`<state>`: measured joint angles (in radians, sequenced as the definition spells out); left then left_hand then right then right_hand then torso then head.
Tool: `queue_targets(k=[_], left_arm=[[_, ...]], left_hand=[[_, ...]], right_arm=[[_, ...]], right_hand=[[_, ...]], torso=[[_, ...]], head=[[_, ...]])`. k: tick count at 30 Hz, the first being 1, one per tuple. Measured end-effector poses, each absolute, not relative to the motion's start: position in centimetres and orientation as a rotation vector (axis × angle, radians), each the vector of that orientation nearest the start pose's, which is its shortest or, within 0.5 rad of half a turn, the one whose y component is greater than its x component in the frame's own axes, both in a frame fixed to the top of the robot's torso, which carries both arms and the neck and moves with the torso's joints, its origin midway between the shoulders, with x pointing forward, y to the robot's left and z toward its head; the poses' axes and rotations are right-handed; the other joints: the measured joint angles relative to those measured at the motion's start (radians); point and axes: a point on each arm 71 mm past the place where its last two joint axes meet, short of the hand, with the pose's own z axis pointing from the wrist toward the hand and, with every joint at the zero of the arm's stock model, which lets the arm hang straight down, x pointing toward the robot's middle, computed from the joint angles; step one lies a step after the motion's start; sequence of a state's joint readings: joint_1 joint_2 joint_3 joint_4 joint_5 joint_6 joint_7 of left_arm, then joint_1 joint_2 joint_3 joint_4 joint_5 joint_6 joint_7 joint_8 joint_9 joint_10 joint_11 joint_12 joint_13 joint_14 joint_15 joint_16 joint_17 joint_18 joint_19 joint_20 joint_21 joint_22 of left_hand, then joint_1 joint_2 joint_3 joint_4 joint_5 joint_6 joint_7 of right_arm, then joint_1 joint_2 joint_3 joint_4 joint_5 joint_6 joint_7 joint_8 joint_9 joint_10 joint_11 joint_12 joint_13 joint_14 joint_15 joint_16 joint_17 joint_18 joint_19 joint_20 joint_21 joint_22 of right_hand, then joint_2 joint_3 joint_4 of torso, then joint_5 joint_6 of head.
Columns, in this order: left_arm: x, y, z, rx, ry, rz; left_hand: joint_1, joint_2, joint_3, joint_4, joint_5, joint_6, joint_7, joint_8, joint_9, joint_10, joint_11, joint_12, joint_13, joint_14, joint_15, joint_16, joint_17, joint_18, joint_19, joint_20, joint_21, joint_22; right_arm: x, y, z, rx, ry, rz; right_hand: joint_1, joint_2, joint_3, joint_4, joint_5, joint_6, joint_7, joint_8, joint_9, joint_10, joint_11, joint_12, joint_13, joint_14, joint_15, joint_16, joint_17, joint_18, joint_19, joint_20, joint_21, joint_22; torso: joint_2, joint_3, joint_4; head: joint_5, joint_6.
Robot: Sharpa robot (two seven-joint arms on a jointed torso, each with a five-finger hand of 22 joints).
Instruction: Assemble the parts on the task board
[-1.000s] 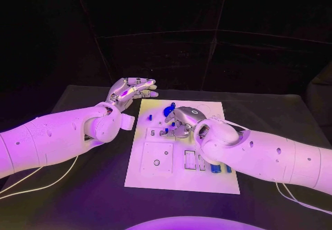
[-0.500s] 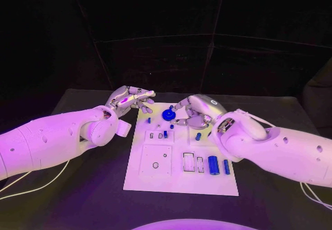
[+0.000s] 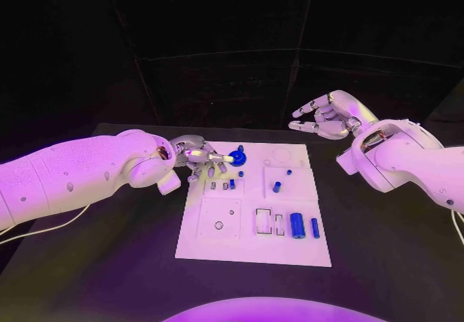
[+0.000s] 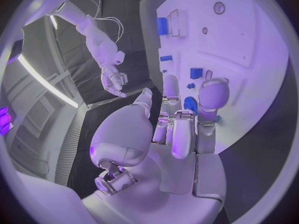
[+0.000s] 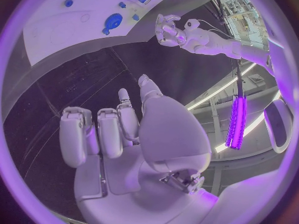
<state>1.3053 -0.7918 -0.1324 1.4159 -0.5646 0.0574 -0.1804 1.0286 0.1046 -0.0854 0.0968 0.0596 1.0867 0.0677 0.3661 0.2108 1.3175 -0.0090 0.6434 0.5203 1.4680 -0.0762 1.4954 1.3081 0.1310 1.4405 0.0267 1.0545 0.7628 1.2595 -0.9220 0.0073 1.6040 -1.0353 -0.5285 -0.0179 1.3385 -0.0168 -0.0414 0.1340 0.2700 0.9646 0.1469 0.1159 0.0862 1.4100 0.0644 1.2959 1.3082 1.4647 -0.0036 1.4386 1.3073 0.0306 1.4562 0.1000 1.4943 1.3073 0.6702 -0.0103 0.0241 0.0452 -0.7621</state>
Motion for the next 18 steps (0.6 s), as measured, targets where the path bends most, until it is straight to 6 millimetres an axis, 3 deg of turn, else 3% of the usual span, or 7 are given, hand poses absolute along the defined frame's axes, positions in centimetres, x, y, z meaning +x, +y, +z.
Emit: queue_targets(k=[2,3,6,12,13,18], left_arm=[[49.9,20.0,-20.5,-0.515,2.267,-0.933],[49.9,19.7,-20.6,-0.496,2.286,-0.901],[50.0,18.7,-20.7,-0.432,2.337,-0.803],[50.6,17.0,-20.6,-0.312,2.393,-0.637],[50.7,16.7,-20.5,-0.295,2.397,-0.613],[51.4,15.9,-20.3,-0.229,2.405,-0.509]], left_hand=[[-0.043,-0.014,-0.055,0.055,-0.013,-0.007,-0.016,0.058,0.043,0.0,-0.007,0.117,0.108,-0.001,-0.011,0.023,0.0,0.0,0.005,-0.005,0.06,0.077],[-0.05,-0.018,-0.078,0.078,-0.013,-0.014,-0.023,0.083,0.064,-0.002,-0.014,0.163,0.151,-0.001,-0.011,0.031,0.0,-0.011,0.009,-0.009,0.085,0.11],[-0.036,-0.017,-0.115,0.115,-0.013,-0.057,-0.022,0.134,0.11,-0.014,-0.025,0.242,0.226,-0.001,-0.011,0.041,0.0,-0.015,0.006,-0.013,0.133,0.173],[0.051,0.002,-0.144,0.132,-0.013,-0.132,-0.018,0.216,0.188,-0.051,-0.015,0.308,0.283,-0.001,-0.011,0.041,0.0,-0.015,0.003,-0.017,0.177,0.231],[0.062,0.004,-0.149,0.135,-0.013,-0.142,-0.018,0.23,0.201,-0.055,-0.016,0.315,0.288,-0.001,-0.011,0.041,0.0,-0.027,0.003,-0.017,0.188,0.247],[0.066,0.009,-0.157,0.143,-0.013,-0.156,-0.018,0.248,0.219,-0.058,-0.012,0.321,0.293,-0.001,-0.011,0.045,0.0,-0.031,0.003,-0.017,0.215,0.29]], right_arm=[[49.1,-22.9,-12.3,0.31,1.452,0.878],[49.3,-23.0,-12.4,0.321,1.453,0.878],[49.7,-23.1,-12.5,0.346,1.458,0.88],[50.2,-22.8,-12.7,0.371,1.471,0.888],[50.3,-22.8,-12.8,0.372,1.474,0.889],[50.4,-22.6,-12.9,0.376,1.485,0.891]], right_hand=[[-0.001,-0.001,-0.01,0.005,0.018,0.0,0.0,0.0,0.0,-0.004,-0.004,-0.005,0.0,0.0,0.0,-0.004,0.0,0.0,0.0,0.0,-0.003,0.0],[-0.005,-0.005,-0.012,0.006,0.021,0.0,0.0,0.0,-0.001,-0.004,-0.004,-0.007,0.0,0.0,0.0,-0.005,0.0,0.0,-0.003,0.002,-0.003,0.0],[-0.009,-0.002,-0.024,0.01,0.036,0.0,0.0,0.0,-0.001,-0.004,-0.004,-0.011,0.0,0.002,-0.002,-0.009,0.0,0.0,-0.007,0.0,-0.008,0.0],[-0.01,-0.001,-0.039,0.012,0.08,0.0,0.0,0.0,-0.004,-0.012,-0.004,-0.024,-0.005,0.004,-0.004,-0.019,0.0,0.0,-0.016,-0.002,-0.016,0.0],[-0.01,-0.001,-0.039,0.012,0.082,0.0,0.0,0.0,-0.004,-0.012,-0.004,-0.024,-0.005,0.004,-0.004,-0.019,0.0,0.0,-0.016,-0.002,-0.019,0.0],[-0.01,-0.001,-0.039,0.012,0.088,0.0,0.0,0.0,-0.004,-0.012,-0.004,-0.024,-0.006,0.004,-0.004,-0.019,0.0,0.0,-0.023,-0.002,-0.019,0.0]], torso=[[-0.004,0.0007,-0.0003],[-0.006,0.0011,-0.0005],[-0.01,0.0024,-0.0007],[-0.015,0.0043,-0.0007],[-0.015,0.0046,-0.0008],[-0.015,0.0053,-0.0035]], head=[[0.0,-0.002],[0.0,-0.003],[0.0,-0.007],[0.0,-0.012],[0.002,-0.012],[0.007,-0.013]])
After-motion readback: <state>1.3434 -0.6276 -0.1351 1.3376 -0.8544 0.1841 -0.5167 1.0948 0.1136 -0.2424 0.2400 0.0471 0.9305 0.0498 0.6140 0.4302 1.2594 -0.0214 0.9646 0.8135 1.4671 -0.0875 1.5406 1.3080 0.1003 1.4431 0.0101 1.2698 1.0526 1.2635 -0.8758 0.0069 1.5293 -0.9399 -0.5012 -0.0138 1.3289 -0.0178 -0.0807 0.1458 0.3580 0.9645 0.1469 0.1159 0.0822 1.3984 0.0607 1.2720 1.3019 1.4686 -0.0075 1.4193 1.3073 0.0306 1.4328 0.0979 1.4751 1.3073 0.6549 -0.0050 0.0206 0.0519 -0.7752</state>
